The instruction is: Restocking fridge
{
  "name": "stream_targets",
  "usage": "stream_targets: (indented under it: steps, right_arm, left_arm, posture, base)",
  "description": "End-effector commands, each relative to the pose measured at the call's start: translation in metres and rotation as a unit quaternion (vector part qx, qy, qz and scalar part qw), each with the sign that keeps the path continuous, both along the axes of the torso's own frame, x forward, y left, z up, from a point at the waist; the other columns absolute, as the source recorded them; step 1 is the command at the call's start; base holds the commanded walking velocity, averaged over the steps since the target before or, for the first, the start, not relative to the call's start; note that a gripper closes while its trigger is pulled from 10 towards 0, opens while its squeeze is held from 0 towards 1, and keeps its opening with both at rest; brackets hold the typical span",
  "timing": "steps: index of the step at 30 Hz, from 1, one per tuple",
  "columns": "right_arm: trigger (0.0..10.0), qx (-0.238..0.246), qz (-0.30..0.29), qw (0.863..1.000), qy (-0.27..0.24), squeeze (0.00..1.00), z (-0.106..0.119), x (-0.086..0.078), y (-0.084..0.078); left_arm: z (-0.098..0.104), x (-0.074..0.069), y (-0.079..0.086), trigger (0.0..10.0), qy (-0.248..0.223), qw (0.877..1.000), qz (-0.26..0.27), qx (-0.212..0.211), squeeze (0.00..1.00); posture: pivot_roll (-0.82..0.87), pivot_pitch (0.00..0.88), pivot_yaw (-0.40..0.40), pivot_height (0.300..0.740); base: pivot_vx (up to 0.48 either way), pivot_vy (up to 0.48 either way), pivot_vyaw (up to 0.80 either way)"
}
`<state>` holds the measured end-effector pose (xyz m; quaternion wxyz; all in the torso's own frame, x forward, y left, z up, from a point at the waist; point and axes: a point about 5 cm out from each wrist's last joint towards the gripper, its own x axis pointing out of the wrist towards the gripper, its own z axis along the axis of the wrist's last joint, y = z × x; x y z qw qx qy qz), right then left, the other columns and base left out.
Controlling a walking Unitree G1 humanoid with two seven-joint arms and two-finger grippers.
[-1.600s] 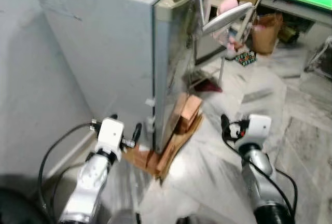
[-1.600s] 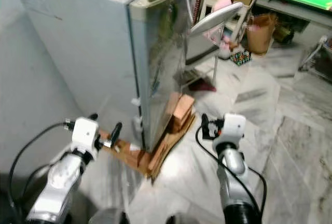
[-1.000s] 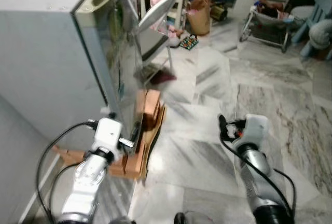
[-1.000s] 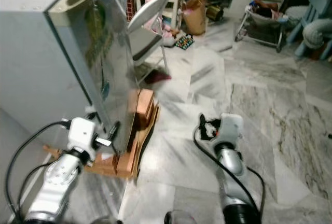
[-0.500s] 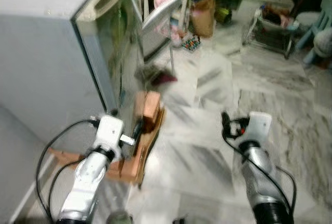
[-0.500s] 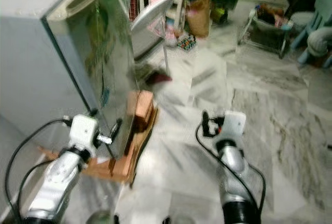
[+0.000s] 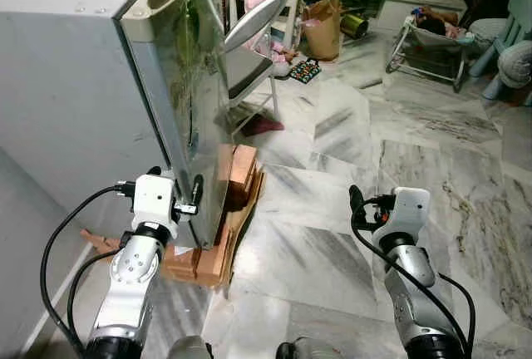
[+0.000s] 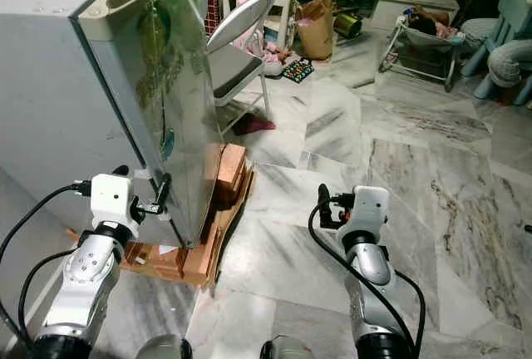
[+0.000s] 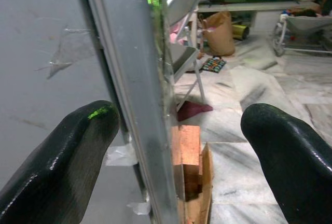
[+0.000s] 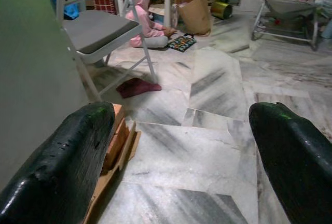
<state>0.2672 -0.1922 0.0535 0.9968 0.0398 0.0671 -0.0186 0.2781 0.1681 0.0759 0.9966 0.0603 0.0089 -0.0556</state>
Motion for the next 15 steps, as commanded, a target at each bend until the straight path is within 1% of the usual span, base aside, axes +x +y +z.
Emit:
stream_targets:
  steps: [1, 2, 3, 5, 6, 8, 9, 10, 13, 14, 15]
  right_arm:
    - [10.0, 0.003, 0.002, 1.0, -0.013, 0.0, 0.008, 0.0, 0.0]
    - [10.0, -0.003, 0.015, 1.0, -0.025, 0.0, 0.014, 0.0, 0.002]
    - [10.0, -0.009, 0.023, 0.999, -0.03, 0.0, 0.016, 0.0, 0.004]
    - [10.0, -0.022, 0.041, 0.998, -0.042, 0.0, 0.023, 0.0, 0.009]
    - [10.0, -0.022, 0.041, 0.998, -0.042, 0.0, 0.023, 0.0, 0.009]
    - [10.0, -0.02, 0.045, 0.998, -0.037, 0.0, 0.023, -0.003, 0.009]
    - [10.0, -0.019, 0.046, 0.998, -0.036, 0.0, 0.022, -0.003, 0.009]
    - [10.0, -0.017, 0.057, 0.998, -0.031, 0.0, 0.022, -0.007, 0.01]
    - [10.0, -0.017, 0.089, 0.995, -0.034, 0.0, 0.024, -0.013, 0.015]
    - [10.0, -0.024, 0.122, 0.992, -0.032, 0.0, 0.026, -0.019, 0.02]
    - [10.0, -0.024, 0.122, 0.992, -0.032, 0.0, 0.026, -0.019, 0.02]
  left_arm:
    - [0.002, 0.007, 0.004, 10.0, -0.005, 1.0, 0.015, 0.0, 0.0]
    - [0.003, 0.013, 0.004, 10.0, -0.007, 1.0, 0.018, 0.006, 0.0]
    - [0.003, 0.015, 0.003, 10.0, -0.008, 1.0, 0.018, 0.01, 0.0]
    - [0.005, 0.024, 0.003, 10.0, -0.007, 1.0, 0.022, 0.006, 0.0]
    - [0.005, 0.024, 0.003, 10.0, -0.007, 1.0, 0.022, 0.006, 0.0]
    - [0.008, 0.033, 0.002, 10.0, -0.01, 1.0, 0.023, 0.002, 0.0]
    - [0.008, 0.034, 0.002, 10.0, -0.01, 1.0, 0.024, 0.0, 0.0]
    - [0.01, 0.039, 0.001, 10.0, -0.012, 1.0, 0.021, 0.003, 0.0]
    - [0.013, 0.045, 0.001, 10.0, -0.017, 1.0, 0.018, 0.014, 0.0]
    - [0.014, 0.049, 0.002, 10.0, -0.019, 0.999, 0.022, 0.017, 0.0]
    - [0.014, 0.049, 0.002, 10.0, -0.019, 0.999, 0.022, 0.017, 0.0]
  posture:
    - [0.05, 0.096, -0.055, 0.74]
    - [0.04, 0.099, -0.052, 0.74]
    - [0.03, 0.099, -0.051, 0.74]
    - [0.02, 0.1, -0.049, 0.74]
    - [0.02, 0.1, -0.049, 0.74]
    - [0.01, 0.102, -0.049, 0.74]
    - [0.01, 0.102, -0.049, 0.74]
    - [0.01, 0.105, -0.051, 0.74]
    - [0.01, 0.11, -0.054, 0.74]
    - [0.0, 0.113, -0.056, 0.74]
    - [0.0, 0.113, -0.056, 0.74]
  base:
    - [0.0, 0.0, 0.0]
    - [0.0, 0.0, 0.0]
    - [0.0, 0.0, 0.0]
    - [0.0, 0.0, 0.0]
    - [0.0, 0.0, 0.0]
    - [0.0, 0.0, 0.0]
    - [0.0, 0.0, 0.0]
    - [0.0, 0.0, 0.0]
    - [0.0, 0.0, 0.0]
    - [0.0, 0.0, 0.0]
    - [0.0, 0.0, 0.0]
